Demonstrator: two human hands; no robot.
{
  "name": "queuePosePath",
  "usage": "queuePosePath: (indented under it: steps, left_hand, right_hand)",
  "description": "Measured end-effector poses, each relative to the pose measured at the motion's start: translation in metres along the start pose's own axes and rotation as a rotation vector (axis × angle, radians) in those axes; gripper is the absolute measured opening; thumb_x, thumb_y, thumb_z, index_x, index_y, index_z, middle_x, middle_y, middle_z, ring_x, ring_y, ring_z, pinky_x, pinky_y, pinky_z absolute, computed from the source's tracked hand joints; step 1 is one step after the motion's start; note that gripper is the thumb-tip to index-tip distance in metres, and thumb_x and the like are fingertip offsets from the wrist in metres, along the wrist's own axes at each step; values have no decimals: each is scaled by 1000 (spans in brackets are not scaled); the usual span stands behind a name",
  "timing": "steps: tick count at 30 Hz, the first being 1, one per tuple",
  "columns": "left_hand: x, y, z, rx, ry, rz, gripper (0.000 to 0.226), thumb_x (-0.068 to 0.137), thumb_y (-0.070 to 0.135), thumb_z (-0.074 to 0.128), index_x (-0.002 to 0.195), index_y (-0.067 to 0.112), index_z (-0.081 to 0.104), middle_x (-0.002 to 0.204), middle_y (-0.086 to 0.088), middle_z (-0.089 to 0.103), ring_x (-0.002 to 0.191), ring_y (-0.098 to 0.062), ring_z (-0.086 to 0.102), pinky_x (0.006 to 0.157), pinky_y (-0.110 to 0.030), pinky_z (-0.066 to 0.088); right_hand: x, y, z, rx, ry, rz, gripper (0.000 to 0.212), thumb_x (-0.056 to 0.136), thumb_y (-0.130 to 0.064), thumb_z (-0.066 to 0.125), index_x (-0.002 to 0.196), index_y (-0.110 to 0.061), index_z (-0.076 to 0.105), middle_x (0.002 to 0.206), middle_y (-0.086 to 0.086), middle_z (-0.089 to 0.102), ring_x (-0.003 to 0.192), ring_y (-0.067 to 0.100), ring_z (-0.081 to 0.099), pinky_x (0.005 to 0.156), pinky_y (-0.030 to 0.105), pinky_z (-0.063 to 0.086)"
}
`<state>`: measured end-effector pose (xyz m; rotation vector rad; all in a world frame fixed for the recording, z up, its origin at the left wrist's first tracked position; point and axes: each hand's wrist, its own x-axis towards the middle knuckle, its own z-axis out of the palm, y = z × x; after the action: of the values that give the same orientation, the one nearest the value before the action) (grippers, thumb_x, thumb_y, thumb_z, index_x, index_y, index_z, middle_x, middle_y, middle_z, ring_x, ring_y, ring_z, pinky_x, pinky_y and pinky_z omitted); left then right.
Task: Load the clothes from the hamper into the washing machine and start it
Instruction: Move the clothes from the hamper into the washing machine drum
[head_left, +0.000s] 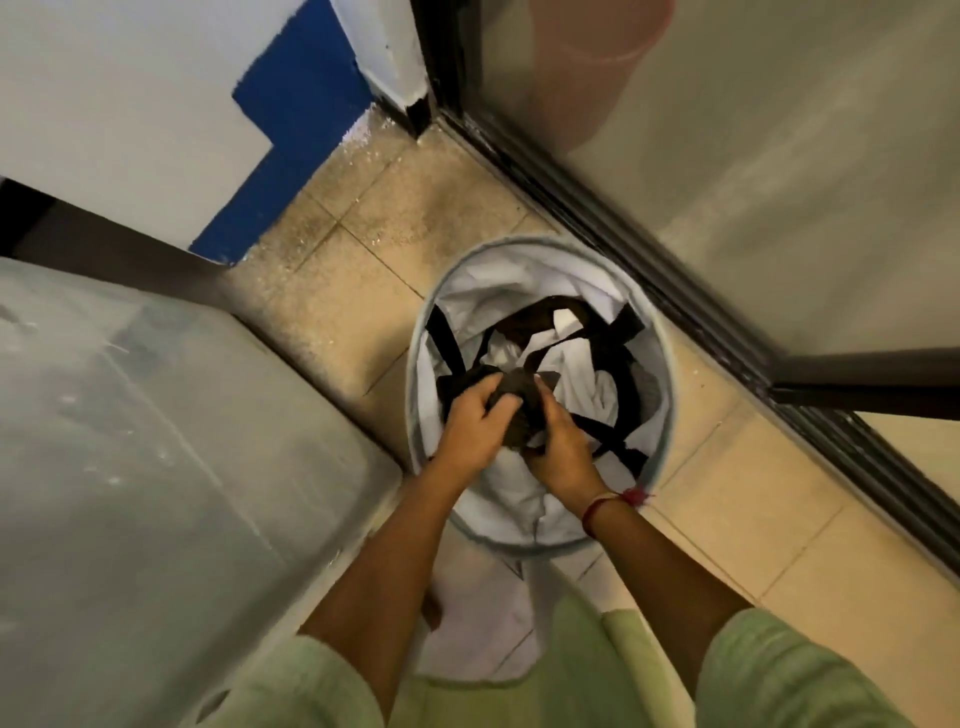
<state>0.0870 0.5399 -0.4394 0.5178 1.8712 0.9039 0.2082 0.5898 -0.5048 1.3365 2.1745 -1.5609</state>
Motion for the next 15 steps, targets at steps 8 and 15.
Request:
queuePosePath:
  steps: [8,15]
  left_hand:
    - [-136,184,-87,-422,125,86,20,91,17,48,77,26,59,78,7,62,72,3,61,72,-19,49]
    - [-271,335,-184,-569,224,369,15,84,36,49,87,23,57,95,0,60,90,-13,58,75,-25,47]
  right_hand:
    - [-84,-91,-56,59,68,-52,94,57,-55,74,138,-24,38,140,8,45,128,28,44,105,48,39]
    - [-164,-203,-70,159,326,2,82,67,-64,58,129,-13,49,128,4,55,118,23,53,100,23,39]
